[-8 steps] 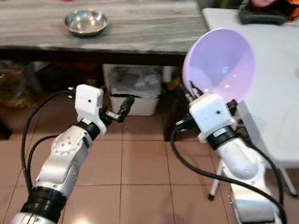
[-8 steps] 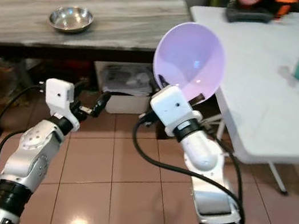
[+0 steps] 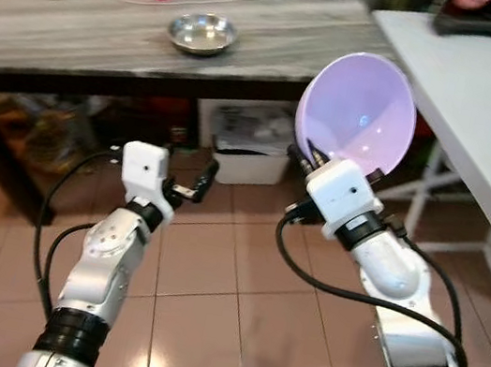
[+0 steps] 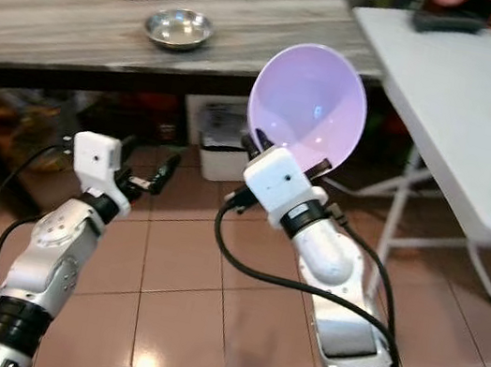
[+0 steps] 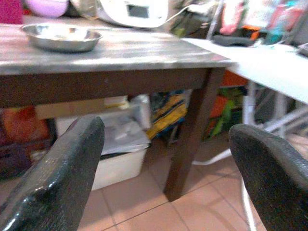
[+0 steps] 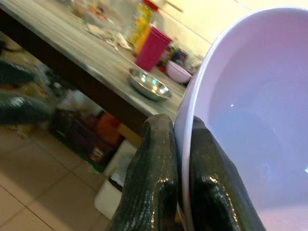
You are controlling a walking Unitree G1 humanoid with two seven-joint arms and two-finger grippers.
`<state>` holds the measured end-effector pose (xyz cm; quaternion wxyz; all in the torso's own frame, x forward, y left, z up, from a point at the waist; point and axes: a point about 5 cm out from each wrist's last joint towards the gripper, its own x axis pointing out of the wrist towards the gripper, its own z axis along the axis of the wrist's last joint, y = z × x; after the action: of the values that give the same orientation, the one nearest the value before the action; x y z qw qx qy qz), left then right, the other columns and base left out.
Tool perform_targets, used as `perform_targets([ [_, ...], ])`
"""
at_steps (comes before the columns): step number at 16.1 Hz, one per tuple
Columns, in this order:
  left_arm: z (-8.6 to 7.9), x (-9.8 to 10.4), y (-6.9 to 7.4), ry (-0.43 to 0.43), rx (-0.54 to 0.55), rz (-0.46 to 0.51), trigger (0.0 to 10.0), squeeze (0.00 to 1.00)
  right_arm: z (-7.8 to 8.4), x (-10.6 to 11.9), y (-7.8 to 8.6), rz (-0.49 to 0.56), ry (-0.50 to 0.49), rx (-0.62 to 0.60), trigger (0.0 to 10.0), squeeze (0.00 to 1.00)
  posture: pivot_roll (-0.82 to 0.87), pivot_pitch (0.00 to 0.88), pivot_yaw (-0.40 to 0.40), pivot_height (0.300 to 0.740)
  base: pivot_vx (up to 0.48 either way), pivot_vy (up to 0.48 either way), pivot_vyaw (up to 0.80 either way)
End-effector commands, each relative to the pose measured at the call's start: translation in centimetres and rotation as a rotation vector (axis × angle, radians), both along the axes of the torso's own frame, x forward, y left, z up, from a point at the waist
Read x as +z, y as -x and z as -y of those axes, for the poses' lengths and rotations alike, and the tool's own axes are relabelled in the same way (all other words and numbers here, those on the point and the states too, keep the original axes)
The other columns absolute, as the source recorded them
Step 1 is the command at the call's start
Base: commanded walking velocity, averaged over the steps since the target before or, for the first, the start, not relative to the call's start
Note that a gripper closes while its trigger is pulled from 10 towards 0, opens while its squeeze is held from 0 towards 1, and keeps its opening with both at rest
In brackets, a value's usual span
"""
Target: Setting the table
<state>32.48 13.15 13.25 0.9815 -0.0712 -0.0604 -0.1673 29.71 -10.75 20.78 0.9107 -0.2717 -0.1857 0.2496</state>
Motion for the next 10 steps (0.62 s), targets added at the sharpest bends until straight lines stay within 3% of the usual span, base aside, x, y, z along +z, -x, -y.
perform_targets([
  [1, -1.0, 0.0, 0.1, -0.017, 0.035, 0.011, 10.0, 0.0, -0.6, 0.6, 0.3, 0.026, -0.012, 0.027, 10.0, 0.0, -0.27, 0.157, 0.026, 0.74, 0.0, 0.0, 0.0],
  [6, -1.7, 0.2, 0.1, -0.04, 0.098, 0.024, 10.0, 0.0, -0.6, 0.5, 0.4, 0.023, -0.02, 0.028, 10.0, 0.0, -0.27, 0.156, 0.026, 0.74, 0.0, 0.0, 0.0],
  [10, -4.8, -0.1, 0.9, -0.131, 0.301, 0.047, 10.0, 0.0, 2.0, -1.2, 0.8, -0.065, -0.144, -0.103, 10.0, 0.0, -0.26, 0.152, 0.029, 0.74, 0.0, 0.0, 0.0],
])
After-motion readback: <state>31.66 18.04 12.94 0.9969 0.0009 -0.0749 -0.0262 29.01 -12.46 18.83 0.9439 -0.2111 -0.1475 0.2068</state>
